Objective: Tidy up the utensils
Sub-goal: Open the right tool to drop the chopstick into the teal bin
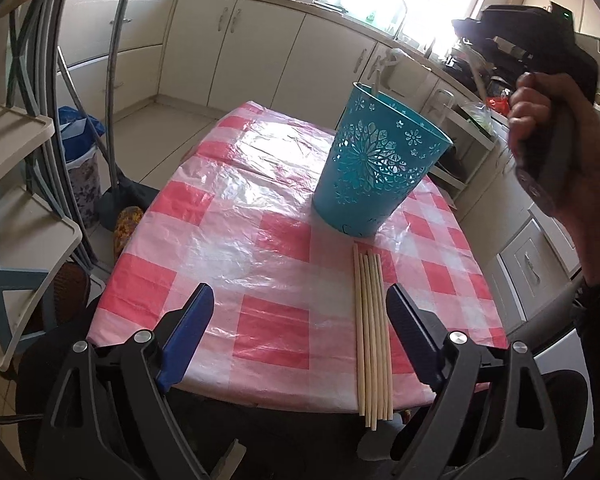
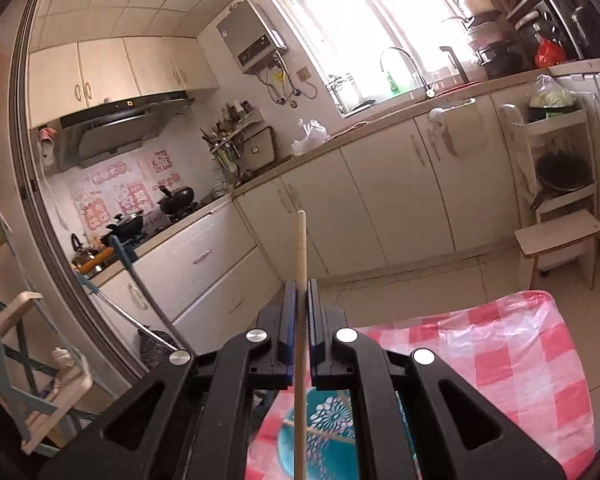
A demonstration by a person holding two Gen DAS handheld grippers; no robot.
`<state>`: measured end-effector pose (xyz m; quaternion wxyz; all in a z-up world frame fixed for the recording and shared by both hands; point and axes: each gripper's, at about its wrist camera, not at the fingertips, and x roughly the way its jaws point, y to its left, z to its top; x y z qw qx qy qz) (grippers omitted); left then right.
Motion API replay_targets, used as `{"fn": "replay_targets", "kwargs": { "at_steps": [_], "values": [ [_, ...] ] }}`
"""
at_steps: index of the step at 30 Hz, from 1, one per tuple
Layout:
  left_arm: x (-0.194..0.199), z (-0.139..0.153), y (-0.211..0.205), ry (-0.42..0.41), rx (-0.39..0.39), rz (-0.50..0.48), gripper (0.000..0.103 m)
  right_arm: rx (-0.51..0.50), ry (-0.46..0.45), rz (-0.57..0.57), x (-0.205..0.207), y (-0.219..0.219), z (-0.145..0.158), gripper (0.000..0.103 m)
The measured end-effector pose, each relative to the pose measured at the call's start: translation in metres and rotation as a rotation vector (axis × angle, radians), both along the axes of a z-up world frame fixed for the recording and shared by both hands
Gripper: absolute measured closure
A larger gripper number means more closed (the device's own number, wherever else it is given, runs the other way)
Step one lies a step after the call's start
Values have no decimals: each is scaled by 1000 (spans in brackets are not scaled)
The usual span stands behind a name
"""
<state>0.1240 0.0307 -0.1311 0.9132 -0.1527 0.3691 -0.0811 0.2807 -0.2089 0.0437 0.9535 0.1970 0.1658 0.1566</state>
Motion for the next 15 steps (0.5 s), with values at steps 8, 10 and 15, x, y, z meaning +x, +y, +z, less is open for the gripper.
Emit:
{"fn": "replay_targets", "kwargs": {
  "at_steps": [8, 10, 15],
  "values": [
    [8, -8, 9, 25, -13, 29, 19, -132, 98, -10, 39, 16, -53, 97],
    [9, -8, 9, 29, -13, 29, 19, -132, 116, -5, 37, 12, -60, 97],
    [5, 1, 5, 25, -3, 30, 16, -132, 131, 31, 8, 6, -62, 96]
  ]
}}
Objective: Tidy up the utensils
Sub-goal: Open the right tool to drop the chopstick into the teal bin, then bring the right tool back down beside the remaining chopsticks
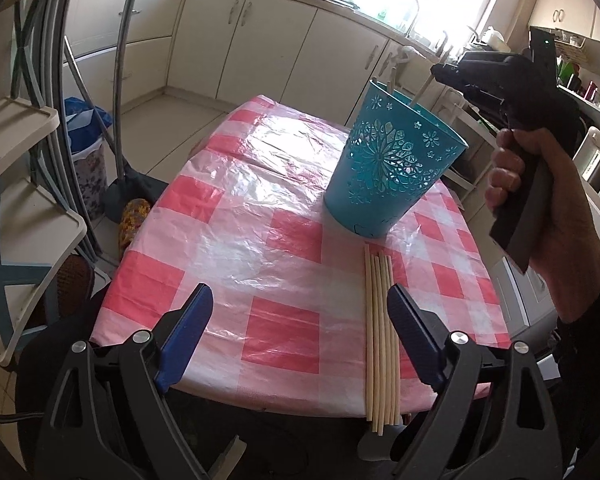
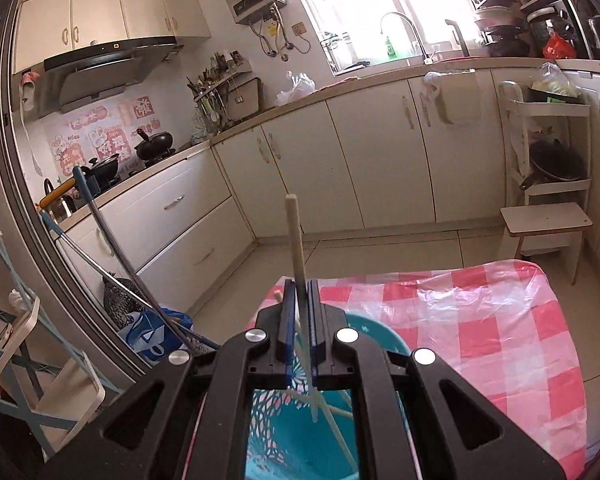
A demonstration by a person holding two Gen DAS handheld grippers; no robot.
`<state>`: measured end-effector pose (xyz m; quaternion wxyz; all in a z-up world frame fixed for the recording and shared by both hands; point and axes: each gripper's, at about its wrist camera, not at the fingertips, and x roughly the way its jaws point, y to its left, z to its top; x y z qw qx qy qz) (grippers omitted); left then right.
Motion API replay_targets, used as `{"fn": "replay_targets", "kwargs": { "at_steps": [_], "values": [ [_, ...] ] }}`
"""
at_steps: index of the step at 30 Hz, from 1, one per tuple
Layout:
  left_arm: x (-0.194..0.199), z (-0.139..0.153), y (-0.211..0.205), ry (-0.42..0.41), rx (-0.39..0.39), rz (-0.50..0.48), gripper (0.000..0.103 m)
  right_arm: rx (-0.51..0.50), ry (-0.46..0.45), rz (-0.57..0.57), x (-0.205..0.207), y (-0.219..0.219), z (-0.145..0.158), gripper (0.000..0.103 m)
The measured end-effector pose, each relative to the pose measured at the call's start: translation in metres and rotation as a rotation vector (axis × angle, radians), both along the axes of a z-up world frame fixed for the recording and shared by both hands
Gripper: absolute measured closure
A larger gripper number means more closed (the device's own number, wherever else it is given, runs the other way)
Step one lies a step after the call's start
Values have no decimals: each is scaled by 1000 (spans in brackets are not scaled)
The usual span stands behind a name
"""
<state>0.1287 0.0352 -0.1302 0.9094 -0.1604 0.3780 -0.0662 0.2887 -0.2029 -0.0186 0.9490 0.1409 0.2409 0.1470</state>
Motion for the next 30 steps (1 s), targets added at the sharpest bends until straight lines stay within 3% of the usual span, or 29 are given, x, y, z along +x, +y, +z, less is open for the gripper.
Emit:
{"fn": "replay_targets", "kwargs": {
  "at_steps": [3, 6, 10, 15, 23, 30],
  "values": [
    [-5, 7, -3, -9, 8, 2, 12, 8, -4, 3, -29, -7, 2, 83],
    [-11, 14, -6, -20, 15, -2, 12, 13, -8, -14, -59, -19, 6, 81],
    [-22, 29, -12, -44, 26, -11, 9, 39, 5, -63, -106, -41, 2, 69],
    [-37, 46, -22, -80, 66, -24, 8, 50, 84, -122, -161, -61, -27, 62],
    [-57, 60, -36, -107, 126, -55, 8, 49, 312, -162, -210, -70, -97, 53],
    [-66, 64, -40, -111, 154, -58, 8, -9, 352, -144, -222, -58, -113, 47]
  ]
}}
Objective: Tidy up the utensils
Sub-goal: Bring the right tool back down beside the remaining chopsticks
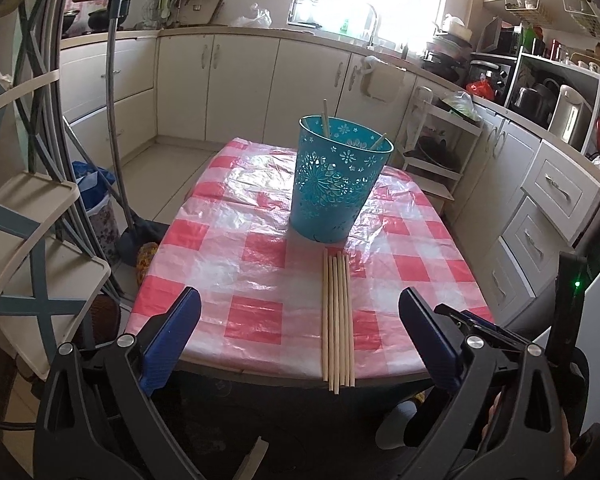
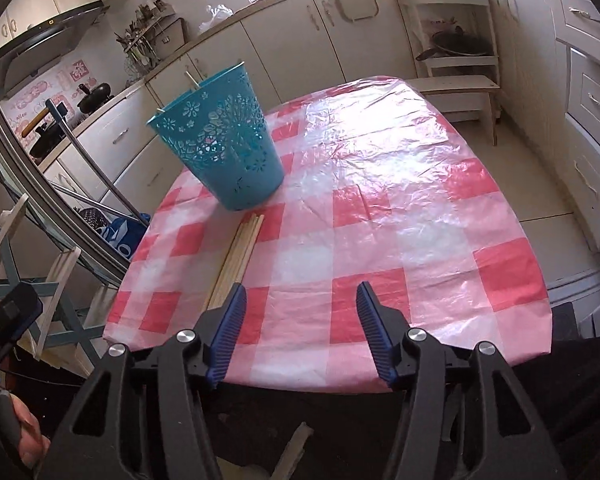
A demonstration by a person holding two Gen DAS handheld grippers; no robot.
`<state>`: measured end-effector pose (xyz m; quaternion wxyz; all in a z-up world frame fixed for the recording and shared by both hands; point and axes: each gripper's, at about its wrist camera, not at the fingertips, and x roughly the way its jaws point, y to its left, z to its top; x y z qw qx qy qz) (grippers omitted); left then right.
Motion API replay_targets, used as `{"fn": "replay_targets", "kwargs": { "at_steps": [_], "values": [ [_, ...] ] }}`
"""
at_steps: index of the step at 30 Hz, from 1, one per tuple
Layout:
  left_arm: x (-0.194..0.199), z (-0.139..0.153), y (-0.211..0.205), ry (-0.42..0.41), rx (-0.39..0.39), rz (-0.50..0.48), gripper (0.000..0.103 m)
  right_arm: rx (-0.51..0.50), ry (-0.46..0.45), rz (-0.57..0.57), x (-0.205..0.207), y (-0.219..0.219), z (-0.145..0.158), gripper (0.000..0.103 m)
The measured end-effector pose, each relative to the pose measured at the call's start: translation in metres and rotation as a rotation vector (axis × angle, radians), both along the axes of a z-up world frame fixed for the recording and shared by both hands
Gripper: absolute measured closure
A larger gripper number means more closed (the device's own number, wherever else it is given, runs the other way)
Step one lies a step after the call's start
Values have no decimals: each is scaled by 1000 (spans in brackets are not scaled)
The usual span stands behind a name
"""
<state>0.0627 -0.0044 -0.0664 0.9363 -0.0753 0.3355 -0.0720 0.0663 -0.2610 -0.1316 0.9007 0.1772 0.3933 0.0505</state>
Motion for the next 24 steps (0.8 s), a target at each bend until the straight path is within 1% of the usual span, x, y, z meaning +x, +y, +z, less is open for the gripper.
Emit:
{"fn": "replay_targets", "kwargs": {
  "at_steps": [7, 11, 15, 18, 24],
  "values": [
    [-1, -4, 0, 10, 13, 3, 8, -31, 18, 13, 1, 8, -7, 46],
    [4, -16, 7, 48, 15, 22, 8, -67, 15, 42, 12, 24, -9, 46],
    [8, -26, 15, 79, 17, 49, 8, -122, 21, 91, 32, 48, -17, 46],
    [11, -31, 19, 93, 21, 60, 8, -145, 36, 115, 47, 62, -25, 52],
    [21, -43, 21, 128, 21, 70, 8, -173, 56, 105, 73, 72, -35, 54]
  ]
}}
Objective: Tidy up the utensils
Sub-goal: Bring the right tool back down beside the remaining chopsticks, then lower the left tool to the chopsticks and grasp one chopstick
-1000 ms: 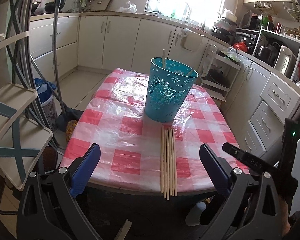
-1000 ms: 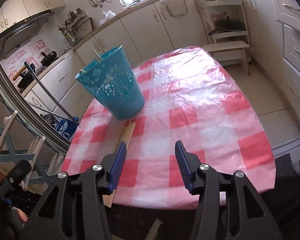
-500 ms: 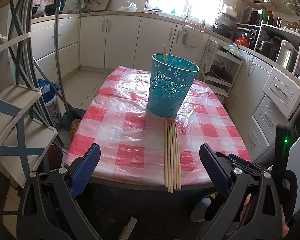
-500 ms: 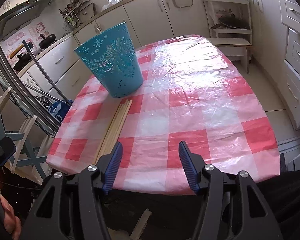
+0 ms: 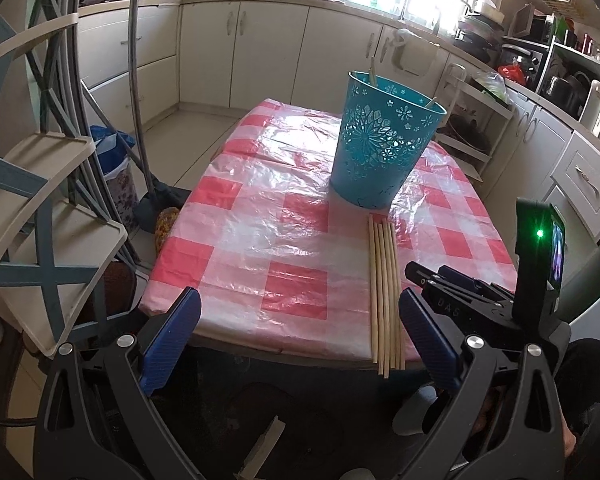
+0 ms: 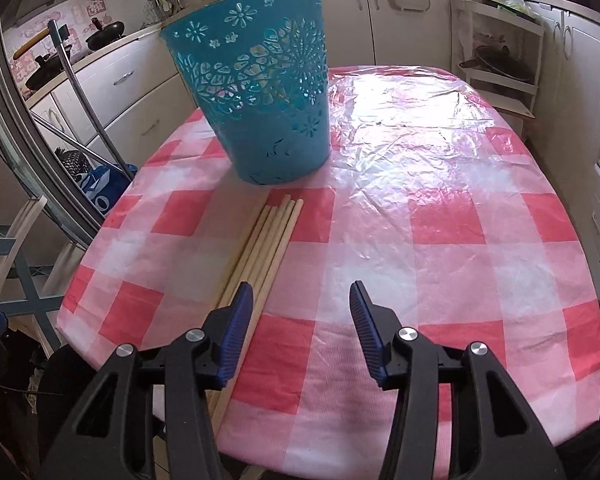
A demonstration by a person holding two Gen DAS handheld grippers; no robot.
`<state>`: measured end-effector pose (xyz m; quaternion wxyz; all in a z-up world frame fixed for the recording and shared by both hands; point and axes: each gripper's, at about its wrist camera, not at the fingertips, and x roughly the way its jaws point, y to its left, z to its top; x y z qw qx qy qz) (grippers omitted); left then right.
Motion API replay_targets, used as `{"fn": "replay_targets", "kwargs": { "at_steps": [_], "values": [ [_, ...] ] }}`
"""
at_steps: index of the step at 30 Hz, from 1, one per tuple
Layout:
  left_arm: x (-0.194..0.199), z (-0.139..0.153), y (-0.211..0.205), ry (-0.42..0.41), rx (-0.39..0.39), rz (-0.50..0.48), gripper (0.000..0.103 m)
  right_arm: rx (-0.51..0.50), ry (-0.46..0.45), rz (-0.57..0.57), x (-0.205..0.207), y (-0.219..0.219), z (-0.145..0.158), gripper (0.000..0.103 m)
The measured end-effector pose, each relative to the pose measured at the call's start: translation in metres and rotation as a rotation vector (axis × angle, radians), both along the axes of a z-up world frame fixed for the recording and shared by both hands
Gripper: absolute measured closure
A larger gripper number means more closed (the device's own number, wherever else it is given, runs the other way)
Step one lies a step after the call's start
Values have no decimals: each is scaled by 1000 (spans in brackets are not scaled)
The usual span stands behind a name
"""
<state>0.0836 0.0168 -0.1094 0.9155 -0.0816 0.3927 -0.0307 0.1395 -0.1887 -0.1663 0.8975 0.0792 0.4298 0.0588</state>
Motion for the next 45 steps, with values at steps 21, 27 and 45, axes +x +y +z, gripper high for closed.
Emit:
{"fn": "replay_targets", "kwargs": {
  "at_steps": [21, 27, 45],
  "values": [
    [38, -23, -17, 63, 45, -20, 8, -198, 32, 208, 39, 12, -8, 79],
    [67, -34, -39, 81, 89, -63, 8, -136, 44, 229, 41, -8, -9, 82],
    [125, -76, -75, 165, 227, -79, 8, -37, 47, 218, 33, -25, -7, 82]
  ]
}}
